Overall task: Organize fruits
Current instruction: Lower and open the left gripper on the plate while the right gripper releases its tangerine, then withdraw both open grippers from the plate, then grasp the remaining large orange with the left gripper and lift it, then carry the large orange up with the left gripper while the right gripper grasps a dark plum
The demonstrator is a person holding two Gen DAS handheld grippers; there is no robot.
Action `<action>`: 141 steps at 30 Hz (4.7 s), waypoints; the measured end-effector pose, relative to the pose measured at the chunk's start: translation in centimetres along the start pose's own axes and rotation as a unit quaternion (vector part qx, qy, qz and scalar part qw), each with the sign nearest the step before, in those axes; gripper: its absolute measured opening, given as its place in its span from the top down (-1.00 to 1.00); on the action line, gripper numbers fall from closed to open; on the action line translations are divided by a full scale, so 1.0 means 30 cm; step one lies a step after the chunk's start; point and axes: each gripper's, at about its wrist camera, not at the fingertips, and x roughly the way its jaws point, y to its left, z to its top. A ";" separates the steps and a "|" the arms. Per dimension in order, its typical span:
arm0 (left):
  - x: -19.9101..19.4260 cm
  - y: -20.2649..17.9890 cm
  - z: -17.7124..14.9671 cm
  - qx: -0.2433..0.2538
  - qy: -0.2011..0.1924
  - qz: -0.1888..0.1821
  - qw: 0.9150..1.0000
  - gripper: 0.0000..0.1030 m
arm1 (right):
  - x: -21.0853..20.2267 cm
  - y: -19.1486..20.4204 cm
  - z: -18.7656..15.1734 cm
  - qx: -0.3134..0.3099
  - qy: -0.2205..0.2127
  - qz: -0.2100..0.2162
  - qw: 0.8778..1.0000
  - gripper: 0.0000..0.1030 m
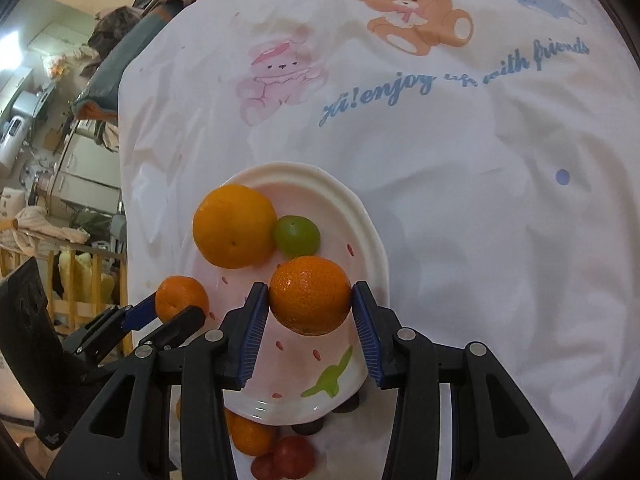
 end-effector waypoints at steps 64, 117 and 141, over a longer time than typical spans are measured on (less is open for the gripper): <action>-0.330 0.041 -0.142 -0.037 -0.072 0.026 0.996 -0.25 | -0.353 0.072 -0.231 0.004 -0.113 0.025 0.993 -0.68; -0.296 0.031 -0.302 -0.044 0.028 -0.004 0.999 -0.09 | -0.268 -0.051 -0.311 0.093 -0.042 -0.015 0.995 -0.68; -0.360 0.124 -0.280 -0.119 -0.010 -0.019 0.993 -0.09 | -0.013 0.094 -0.310 -0.125 0.022 -0.199 0.972 0.11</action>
